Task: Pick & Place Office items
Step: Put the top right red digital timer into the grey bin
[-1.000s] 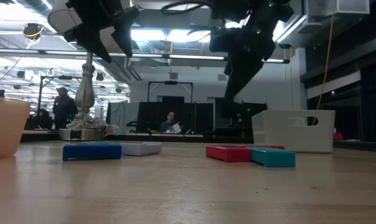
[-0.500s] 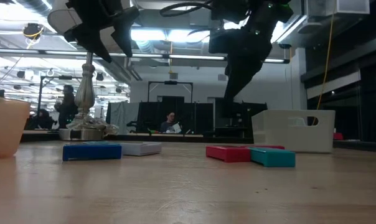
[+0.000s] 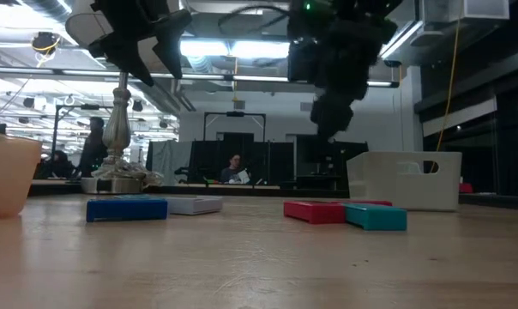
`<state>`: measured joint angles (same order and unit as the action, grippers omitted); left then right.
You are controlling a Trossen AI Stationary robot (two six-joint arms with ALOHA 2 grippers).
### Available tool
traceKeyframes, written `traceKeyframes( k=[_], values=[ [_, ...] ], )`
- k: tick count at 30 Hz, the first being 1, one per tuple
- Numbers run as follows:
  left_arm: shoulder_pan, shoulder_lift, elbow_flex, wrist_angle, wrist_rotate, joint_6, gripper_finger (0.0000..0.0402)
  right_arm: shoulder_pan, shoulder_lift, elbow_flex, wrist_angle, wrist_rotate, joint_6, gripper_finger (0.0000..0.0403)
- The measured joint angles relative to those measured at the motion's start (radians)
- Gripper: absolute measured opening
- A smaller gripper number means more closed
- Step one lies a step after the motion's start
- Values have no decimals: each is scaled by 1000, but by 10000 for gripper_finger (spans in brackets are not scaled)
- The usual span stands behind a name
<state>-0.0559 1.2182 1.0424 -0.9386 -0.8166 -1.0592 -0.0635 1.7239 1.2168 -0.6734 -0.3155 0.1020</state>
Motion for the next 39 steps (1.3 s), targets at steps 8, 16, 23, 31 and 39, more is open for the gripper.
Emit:
traceKeyframes(
  k=[8,16,23,31,39],
  values=[
    [0,0,0,-1,5,31,306,57,85,0,-39,36,-192,290],
    [0,1,0,-2,23,28,306,120,150,0,-41,109,-303,292],
    [0,1,0,-3,23,27,306,137,212,0,-42,135,-319,288],
    [0,1,0,-4,23,33,306,140,238,4,-40,205,-294,280],
    [0,1,0,-4,23,34,306,125,240,3,-23,222,-231,158]
  ],
)
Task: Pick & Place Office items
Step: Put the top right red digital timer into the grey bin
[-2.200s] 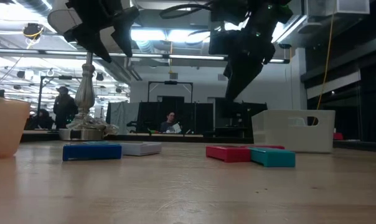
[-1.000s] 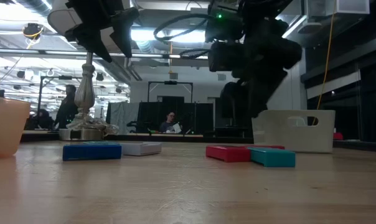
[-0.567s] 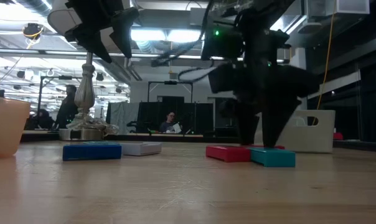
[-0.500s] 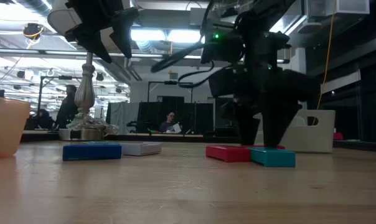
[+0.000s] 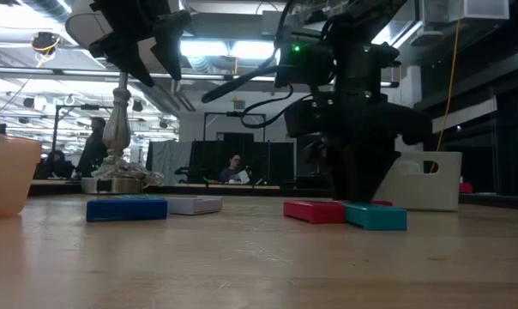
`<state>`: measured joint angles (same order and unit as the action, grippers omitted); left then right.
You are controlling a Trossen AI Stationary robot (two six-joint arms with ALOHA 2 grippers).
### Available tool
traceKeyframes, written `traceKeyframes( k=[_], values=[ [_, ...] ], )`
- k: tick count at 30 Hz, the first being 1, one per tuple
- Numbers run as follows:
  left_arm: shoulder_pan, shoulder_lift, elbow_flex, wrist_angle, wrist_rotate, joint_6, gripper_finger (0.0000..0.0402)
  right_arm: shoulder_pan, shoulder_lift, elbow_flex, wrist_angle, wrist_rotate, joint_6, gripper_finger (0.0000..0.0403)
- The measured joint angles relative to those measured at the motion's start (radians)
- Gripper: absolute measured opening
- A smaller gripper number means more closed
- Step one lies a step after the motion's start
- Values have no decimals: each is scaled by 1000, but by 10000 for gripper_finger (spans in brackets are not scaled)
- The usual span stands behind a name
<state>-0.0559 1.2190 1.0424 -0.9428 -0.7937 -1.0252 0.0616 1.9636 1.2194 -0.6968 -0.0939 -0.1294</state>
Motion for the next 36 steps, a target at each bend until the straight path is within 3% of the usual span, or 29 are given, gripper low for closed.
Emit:
traceKeyframes(
  k=[12,17,26,36],
  values=[
    [0,0,0,0,0,16,306,-54,8,39,85,-41,145,151],
    [0,0,0,0,0,17,306,-111,7,199,130,-91,184,151],
    [0,0,0,0,3,17,306,-252,-2,476,142,-313,209,151],
    [0,0,0,0,3,18,306,-386,-231,386,109,-485,159,151]
  ],
)
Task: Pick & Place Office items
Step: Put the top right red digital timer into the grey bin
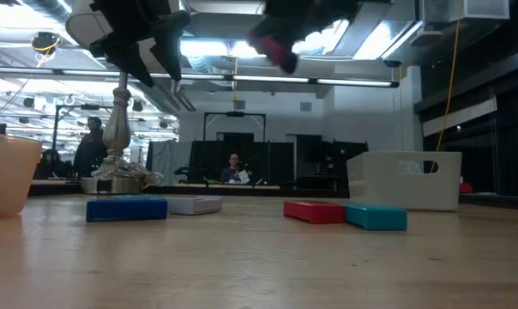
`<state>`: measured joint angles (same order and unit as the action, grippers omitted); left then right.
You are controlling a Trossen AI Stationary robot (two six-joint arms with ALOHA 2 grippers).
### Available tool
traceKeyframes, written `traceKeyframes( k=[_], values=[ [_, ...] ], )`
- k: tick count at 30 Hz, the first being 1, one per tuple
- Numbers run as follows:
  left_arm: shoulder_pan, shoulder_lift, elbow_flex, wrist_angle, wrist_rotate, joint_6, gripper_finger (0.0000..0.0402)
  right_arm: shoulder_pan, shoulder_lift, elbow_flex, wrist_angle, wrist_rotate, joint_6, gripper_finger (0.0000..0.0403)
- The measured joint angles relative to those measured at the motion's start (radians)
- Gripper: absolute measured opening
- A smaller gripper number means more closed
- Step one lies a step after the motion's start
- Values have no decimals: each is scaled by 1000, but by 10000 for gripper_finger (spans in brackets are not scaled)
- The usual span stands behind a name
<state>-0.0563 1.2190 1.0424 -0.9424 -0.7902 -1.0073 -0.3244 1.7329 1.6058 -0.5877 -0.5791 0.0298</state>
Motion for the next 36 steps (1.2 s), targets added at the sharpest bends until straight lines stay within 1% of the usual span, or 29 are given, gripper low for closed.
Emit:
traceKeyframes(
  k=[3,7,9,11,15,17,19,27,31,36],
  values=[
    [0,0,0,0,0,0,306,-26,-122,-111,39,-4,4,151],
    [0,0,0,0,-1,-1,306,-58,-300,-340,99,15,71,151],
    [0,0,0,1,-3,-2,306,-67,-384,-458,132,57,113,151],
    [0,0,0,5,-5,-5,306,-68,-452,-555,133,125,145,151],
    [0,0,0,5,-12,-16,306,-55,-525,-689,132,251,218,151],
    [0,0,0,5,-11,-17,306,-46,-531,-723,128,317,242,151],
    [0,0,0,5,-11,-19,306,-41,-526,-747,126,359,250,151],
    [0,0,0,8,-10,-30,306,-47,-440,-759,99,419,246,151],
    [-1,0,0,8,-8,-29,306,-69,-425,-759,0,478,213,151],
    [-1,0,0,8,-1,-28,306,-103,-431,-759,-72,485,183,151]
  ],
)
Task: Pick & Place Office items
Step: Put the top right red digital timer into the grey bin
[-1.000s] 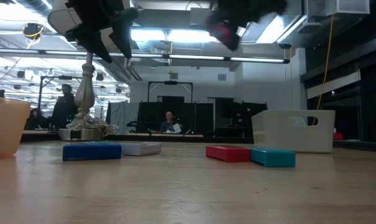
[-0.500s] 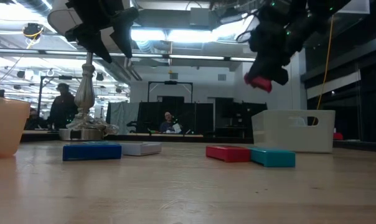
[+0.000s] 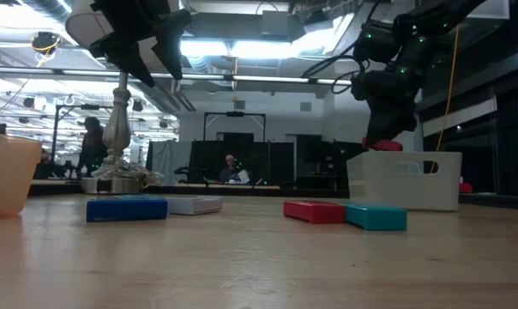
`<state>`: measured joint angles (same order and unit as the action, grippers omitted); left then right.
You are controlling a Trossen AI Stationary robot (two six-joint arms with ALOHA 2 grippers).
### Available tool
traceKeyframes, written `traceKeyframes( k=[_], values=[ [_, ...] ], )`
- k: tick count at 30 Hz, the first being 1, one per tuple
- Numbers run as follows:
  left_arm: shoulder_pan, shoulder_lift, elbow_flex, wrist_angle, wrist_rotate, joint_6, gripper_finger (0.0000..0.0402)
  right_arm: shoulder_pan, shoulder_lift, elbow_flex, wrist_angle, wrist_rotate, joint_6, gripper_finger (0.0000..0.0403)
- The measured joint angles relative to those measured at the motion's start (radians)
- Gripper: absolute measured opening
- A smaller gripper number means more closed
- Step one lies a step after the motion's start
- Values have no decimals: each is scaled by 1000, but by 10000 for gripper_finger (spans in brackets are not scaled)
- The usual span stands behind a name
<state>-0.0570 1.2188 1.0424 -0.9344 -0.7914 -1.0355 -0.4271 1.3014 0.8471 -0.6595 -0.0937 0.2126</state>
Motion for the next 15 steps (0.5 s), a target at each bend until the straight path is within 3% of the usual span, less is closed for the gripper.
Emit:
traceKeyframes(
  k=[10,15],
  values=[
    [0,0,0,0,0,2,306,-18,0,0,-22,25,42,153],
    [0,0,0,0,2,2,306,-16,0,0,-23,25,125,253]
  ],
)
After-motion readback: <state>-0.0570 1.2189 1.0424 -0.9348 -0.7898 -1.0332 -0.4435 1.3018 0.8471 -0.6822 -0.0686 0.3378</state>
